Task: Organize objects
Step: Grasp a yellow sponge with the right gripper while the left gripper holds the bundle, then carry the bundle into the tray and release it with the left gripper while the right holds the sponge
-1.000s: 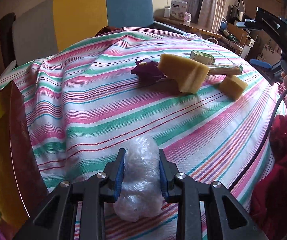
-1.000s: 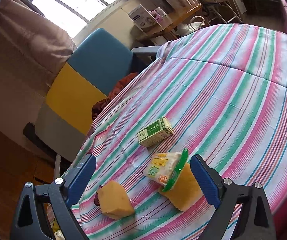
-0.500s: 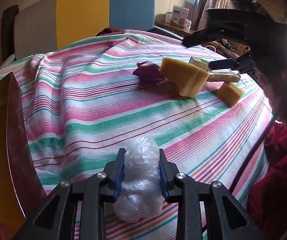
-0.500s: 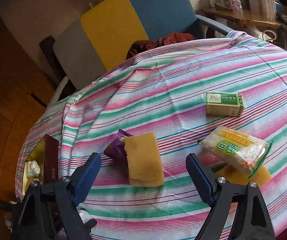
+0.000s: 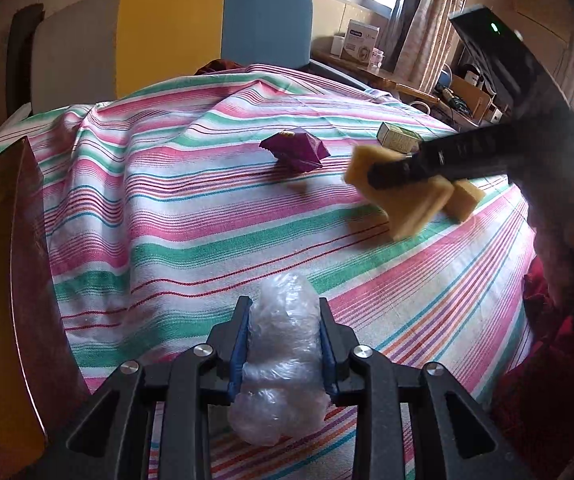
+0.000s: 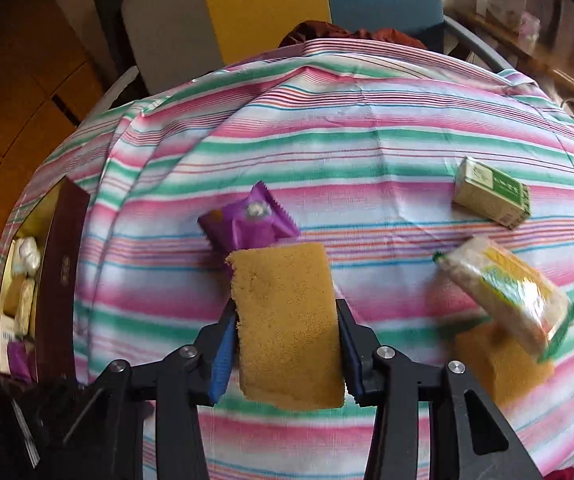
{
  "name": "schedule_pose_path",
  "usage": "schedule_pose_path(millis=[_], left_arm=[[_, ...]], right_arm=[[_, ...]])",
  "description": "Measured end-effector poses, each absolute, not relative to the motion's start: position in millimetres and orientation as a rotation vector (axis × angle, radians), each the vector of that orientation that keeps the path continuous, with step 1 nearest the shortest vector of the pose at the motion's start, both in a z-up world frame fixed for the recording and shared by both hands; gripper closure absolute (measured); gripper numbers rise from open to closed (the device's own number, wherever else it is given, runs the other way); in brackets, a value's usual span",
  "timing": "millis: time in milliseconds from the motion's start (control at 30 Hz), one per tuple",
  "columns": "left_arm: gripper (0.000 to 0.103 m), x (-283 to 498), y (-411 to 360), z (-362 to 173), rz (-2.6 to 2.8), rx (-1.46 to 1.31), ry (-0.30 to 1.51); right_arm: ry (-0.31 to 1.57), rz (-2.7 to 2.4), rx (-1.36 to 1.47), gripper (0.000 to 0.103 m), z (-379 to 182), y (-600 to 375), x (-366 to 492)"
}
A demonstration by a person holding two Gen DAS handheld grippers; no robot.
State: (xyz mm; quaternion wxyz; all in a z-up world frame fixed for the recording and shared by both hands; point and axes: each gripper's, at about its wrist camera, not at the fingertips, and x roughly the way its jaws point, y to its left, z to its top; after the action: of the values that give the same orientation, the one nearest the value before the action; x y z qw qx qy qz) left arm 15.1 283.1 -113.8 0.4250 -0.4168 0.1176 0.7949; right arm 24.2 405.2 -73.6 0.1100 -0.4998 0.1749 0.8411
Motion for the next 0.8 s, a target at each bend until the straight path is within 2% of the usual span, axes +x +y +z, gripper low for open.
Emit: schedule_pose_path(millis=[333, 500, 800], left_arm=[[0.073, 18.8, 283.8, -111.8, 1.995, -1.047, 0.333], [0.073, 22.0, 279.6, -102.4, 2.007, -1.083, 0.346], [0.073, 34.0, 242.2, -28.9, 2.108, -0.928, 0.28]], right_arm=[[0.274, 2.462, -1.493, 0.057, -91.3, 381.8, 32.2], [0.298, 2.457, -1.512, 0.057, -95.6, 384.3, 31.7], [0.189, 2.447, -1.536, 0.057, -100.0, 374.6, 30.1]])
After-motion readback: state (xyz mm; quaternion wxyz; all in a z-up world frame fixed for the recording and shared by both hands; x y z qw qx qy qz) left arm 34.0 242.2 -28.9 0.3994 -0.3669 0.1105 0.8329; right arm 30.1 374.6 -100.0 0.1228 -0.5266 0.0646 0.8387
